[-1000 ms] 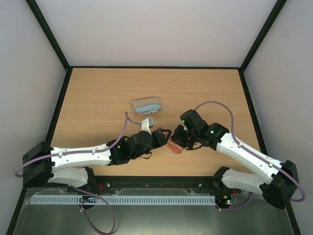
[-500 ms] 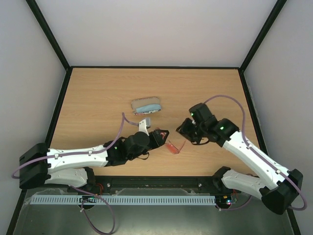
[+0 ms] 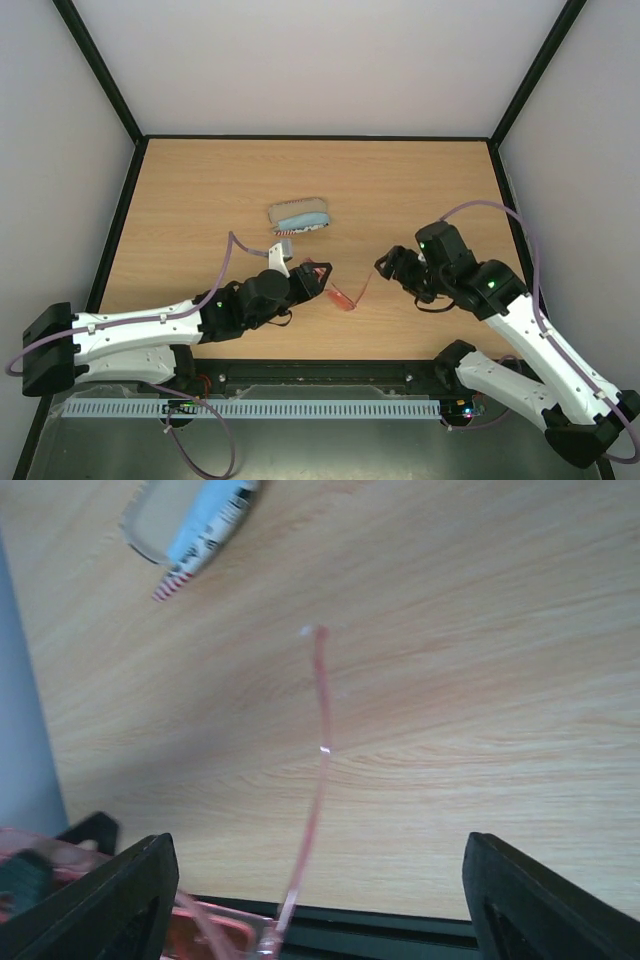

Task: Organize the sunglasses
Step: Fold the sunglasses.

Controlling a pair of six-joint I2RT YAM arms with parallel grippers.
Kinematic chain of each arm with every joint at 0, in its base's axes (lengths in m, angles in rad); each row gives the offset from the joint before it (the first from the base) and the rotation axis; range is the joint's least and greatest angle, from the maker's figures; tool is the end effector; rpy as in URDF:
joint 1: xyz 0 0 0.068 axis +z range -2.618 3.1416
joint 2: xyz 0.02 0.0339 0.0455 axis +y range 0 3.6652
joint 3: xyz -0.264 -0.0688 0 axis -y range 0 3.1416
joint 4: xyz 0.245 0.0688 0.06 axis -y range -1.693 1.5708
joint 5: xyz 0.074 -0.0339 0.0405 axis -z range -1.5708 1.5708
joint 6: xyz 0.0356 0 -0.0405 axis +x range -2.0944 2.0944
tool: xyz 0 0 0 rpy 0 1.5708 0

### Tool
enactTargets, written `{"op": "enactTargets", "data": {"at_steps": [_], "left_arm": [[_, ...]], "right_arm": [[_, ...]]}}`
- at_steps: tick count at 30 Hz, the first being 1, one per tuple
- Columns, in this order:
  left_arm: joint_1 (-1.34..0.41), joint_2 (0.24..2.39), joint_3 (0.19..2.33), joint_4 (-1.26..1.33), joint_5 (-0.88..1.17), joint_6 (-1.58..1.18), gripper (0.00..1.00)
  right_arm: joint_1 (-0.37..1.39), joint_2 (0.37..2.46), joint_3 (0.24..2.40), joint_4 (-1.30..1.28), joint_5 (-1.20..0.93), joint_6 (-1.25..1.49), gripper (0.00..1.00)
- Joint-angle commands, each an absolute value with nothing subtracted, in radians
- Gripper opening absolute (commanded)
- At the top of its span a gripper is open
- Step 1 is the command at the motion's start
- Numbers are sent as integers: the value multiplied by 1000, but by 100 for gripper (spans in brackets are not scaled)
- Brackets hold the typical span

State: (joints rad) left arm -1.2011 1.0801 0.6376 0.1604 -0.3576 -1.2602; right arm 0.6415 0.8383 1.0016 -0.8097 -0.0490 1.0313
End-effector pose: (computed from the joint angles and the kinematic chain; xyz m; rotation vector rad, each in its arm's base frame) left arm 0.1004 -0.2247 0.2658 -0.3399 2.0473 -1.3326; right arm 0.1295 0.0989 0.3428 0.4354 2.3565 0.9254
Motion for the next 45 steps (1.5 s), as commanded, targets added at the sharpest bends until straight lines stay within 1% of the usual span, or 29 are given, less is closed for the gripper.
{"op": "enactTargets", "data": {"at_steps": [1,8,12,15,18,20,22,23,25,26,30,35,45], "left_arm": [[-1193,1057,638,152,-376,-1244,42],[-1193,1062,641,163,-363,-1246,42],[-1193,1073,642,174,-350,-1246,42],[-1193,1078,642,175,-347,-1246,42],[-1193,1077,640,173,-350,-1246,42],[-1194,1073,636,171,-352,-1246,42],[-1193,1067,635,168,-355,-1246,42],[-1193,1065,634,166,-356,-1244,42],[-1193,1061,634,162,-355,-1243,42],[-1193,1059,634,159,-356,-1243,42],[-1193,1055,635,158,-353,-1241,42],[-1193,1057,638,165,-329,-1234,42],[-1183,1066,642,192,-228,-1205,43]], "right_arm": [[638,806,914,-850,-60,1029,81],[638,849,846,-746,-102,1025,82],[638,893,838,-695,-111,1018,79],[638,922,853,-676,-110,1011,70],[638,904,885,-664,-85,1014,62],[638,882,916,-686,-42,1016,54],[638,871,937,-739,14,1015,35],[638,868,940,-762,37,1012,29],[638,858,933,-804,77,1014,23],[638,850,925,-819,104,1020,19],[638,812,860,-828,136,1046,9],[634,839,800,-775,124,1040,7],[623,956,811,-662,55,993,9]]}}
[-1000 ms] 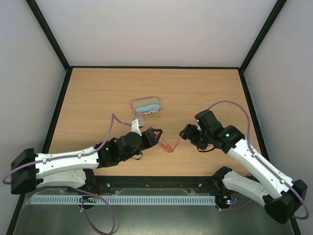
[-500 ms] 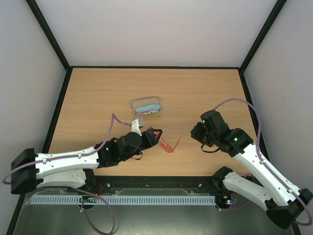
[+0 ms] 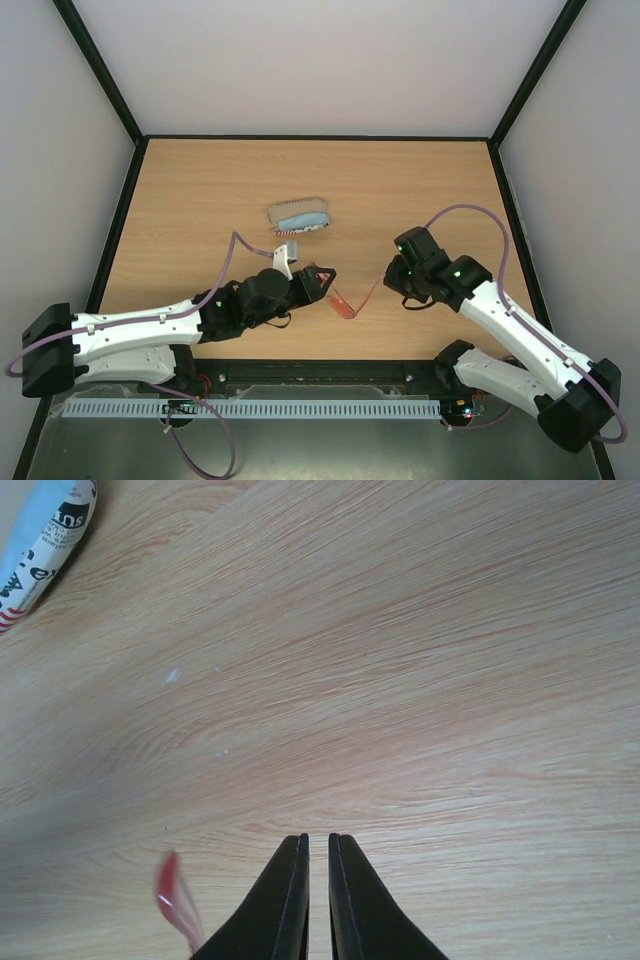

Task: Organize the sunglasses
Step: Fold the sunglasses.

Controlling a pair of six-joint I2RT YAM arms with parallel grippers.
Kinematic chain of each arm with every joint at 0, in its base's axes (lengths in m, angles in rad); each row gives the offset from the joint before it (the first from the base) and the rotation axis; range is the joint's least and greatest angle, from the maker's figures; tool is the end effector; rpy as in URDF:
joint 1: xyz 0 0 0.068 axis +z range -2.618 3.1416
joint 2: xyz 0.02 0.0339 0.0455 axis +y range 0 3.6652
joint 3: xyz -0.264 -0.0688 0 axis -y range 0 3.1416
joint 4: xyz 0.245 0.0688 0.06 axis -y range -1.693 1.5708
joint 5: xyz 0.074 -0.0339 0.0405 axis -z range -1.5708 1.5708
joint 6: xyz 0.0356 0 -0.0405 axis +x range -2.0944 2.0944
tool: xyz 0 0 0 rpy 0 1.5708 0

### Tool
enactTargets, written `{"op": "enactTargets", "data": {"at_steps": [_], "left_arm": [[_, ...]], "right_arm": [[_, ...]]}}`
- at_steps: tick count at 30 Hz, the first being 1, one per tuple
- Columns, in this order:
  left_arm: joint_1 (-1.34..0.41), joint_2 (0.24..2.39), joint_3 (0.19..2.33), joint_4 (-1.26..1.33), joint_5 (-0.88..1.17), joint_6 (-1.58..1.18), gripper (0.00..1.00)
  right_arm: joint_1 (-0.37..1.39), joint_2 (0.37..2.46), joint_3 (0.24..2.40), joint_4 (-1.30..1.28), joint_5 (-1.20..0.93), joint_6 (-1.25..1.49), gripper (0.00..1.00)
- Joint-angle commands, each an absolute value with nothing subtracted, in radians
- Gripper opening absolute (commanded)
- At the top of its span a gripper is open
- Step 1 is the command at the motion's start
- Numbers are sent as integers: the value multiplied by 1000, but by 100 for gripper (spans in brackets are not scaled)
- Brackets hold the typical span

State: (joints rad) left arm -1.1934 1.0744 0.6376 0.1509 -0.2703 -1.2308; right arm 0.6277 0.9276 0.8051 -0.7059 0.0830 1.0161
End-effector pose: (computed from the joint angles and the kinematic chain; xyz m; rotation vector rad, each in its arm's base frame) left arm 0.0993 -0.2248 0.2658 -0.2524 2.0917 -1.3687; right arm 0.1524 0.1069 0.2737 0.5227 2.4479 0.6428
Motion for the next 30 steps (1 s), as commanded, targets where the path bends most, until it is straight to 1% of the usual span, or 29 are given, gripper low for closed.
{"op": "enactTargets", "data": {"at_steps": [1,9,22,30], "left_arm": [[-1182,1071,643,195,-220,-1204,43],[-1178,1104,637,246,-180,-1210,43],[-1177,1168,651,289,-158,-1210,43],[-1177,1198,663,302,-155,-1213,42]], "right_arm": [[622,965,814,-651,41,987,9],[623,1017,834,-587,-47,957,9],[628,1002,856,-529,-170,924,9],[695,1034,884,-505,-225,921,9]]}}
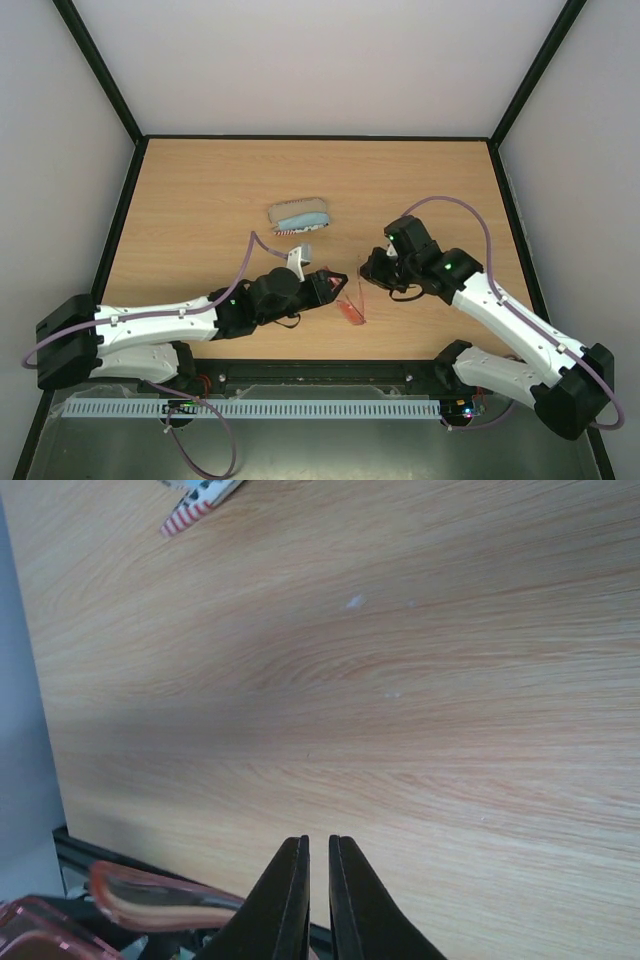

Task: Organize the sunglasses
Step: Fold the sunglasses.

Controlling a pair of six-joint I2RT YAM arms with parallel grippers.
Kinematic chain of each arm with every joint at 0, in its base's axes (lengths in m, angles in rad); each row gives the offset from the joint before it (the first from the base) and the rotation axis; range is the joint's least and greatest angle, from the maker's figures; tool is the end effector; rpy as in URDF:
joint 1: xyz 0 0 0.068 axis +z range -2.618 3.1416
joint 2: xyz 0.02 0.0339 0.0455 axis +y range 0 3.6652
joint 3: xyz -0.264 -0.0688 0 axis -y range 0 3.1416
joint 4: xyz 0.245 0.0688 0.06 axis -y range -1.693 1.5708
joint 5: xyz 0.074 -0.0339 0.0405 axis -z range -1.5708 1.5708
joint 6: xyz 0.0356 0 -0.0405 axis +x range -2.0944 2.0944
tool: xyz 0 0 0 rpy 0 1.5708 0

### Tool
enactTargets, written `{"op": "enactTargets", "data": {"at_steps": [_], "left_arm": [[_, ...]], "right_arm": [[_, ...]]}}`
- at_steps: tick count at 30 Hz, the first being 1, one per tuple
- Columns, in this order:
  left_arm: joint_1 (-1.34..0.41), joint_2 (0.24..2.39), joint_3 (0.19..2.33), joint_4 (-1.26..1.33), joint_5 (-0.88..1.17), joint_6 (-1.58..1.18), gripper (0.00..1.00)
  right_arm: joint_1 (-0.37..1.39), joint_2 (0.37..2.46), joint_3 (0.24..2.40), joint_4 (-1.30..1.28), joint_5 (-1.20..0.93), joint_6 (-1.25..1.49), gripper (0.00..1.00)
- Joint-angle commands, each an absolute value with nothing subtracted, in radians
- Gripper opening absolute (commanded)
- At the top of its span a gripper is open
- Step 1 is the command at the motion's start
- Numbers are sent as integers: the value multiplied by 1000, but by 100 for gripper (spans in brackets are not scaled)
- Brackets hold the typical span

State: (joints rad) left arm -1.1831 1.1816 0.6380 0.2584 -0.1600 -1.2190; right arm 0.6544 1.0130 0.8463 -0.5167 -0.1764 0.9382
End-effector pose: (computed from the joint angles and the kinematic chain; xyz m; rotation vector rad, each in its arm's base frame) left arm 0.1055 -0.2434 0.2517 -0.1672 2.1414 -1.4351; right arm 0.1679 0.1367 0.2871 0.2455 2.4493 0.9877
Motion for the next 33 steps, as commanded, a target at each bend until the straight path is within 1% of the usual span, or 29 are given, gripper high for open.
{"op": "enactTargets", "data": {"at_steps": [1,10,26,29,33], "left_arm": [[-1177,1201,666,302,-155,-1213,43],[-1177,1222,689,299,-155,-1211,43],[-1177,1258,710,301,-150,-1209,43],[-1177,1252,709,293,-148,-1206,42],[-1177,1225,690,281,-150,-1204,42]], "right_arm": [[706,1042,887,-504,-225,922,9],[779,1051,885,-490,-237,944,9],[789,1003,852,-494,-302,926,9],[789,989,855,-544,-252,924,10],[778,961,882,-631,-139,922,16]]}}
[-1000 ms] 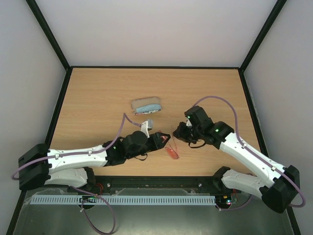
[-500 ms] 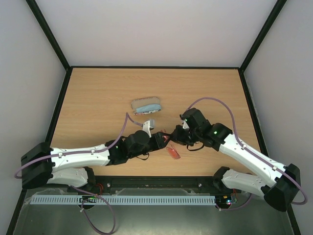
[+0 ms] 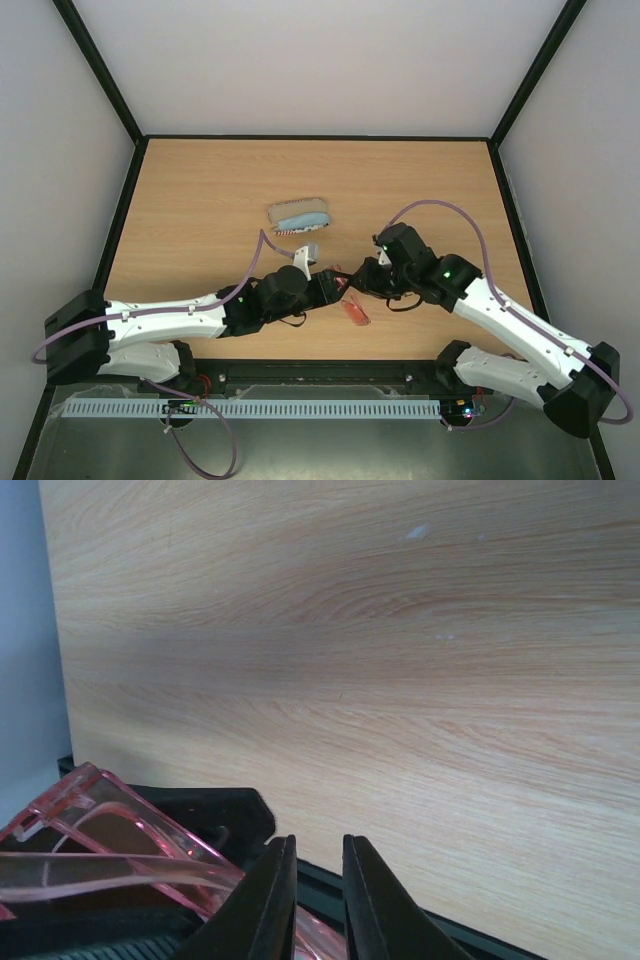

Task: Organize the sunglasses
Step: Fold the sunglasses.

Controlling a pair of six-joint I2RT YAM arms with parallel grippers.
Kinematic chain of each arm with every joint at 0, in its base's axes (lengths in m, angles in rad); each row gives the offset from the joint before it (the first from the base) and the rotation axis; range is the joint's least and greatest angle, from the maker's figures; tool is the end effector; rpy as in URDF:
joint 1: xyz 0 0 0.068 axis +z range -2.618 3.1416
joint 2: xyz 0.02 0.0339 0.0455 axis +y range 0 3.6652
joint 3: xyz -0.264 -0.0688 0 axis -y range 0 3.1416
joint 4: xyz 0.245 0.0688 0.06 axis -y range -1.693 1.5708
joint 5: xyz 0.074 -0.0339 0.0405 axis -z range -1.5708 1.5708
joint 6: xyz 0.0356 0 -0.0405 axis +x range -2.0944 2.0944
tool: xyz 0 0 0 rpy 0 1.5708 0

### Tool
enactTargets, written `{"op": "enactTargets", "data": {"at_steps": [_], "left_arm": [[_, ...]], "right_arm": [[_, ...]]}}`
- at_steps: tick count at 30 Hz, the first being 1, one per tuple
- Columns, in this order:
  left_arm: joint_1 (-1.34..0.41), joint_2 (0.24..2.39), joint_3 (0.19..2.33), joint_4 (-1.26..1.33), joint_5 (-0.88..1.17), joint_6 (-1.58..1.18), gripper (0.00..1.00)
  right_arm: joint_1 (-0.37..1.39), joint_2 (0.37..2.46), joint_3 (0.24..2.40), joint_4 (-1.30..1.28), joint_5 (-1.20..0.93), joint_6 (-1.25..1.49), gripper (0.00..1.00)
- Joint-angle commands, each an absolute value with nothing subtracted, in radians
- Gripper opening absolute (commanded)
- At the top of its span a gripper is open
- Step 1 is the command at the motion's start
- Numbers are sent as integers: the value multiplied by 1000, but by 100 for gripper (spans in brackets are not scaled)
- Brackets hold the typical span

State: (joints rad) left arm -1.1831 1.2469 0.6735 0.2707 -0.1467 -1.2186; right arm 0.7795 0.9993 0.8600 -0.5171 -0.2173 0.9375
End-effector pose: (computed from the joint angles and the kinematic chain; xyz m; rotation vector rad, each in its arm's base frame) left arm 0.1101 -0.2560 0.2487 -0.1555 2.1643 -1.4279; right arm 0.1470 0.1561 0.2946 0.0629 2.4787 1.0984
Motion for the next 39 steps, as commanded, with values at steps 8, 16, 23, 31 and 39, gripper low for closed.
{"op": "enactTargets", "data": {"at_steps": [8,16,23,31,39], "left_arm": [[-1176,1159,670,218,-140,-1185,43],[-1141,1021,678,81,-40,-1103,43],[-1039,913,696,12,125,-1050,43],[-932,911,707,78,362,-1047,43],[-909,958,677,243,554,-1107,43]], "right_arm": [[683,910,944,-750,-25,860,40],[660,844,959,-750,-102,857,70],[660,759,892,-539,-426,862,81],[660,730,748,-213,-813,865,76],[661,751,685,-109,-885,857,73]]}}
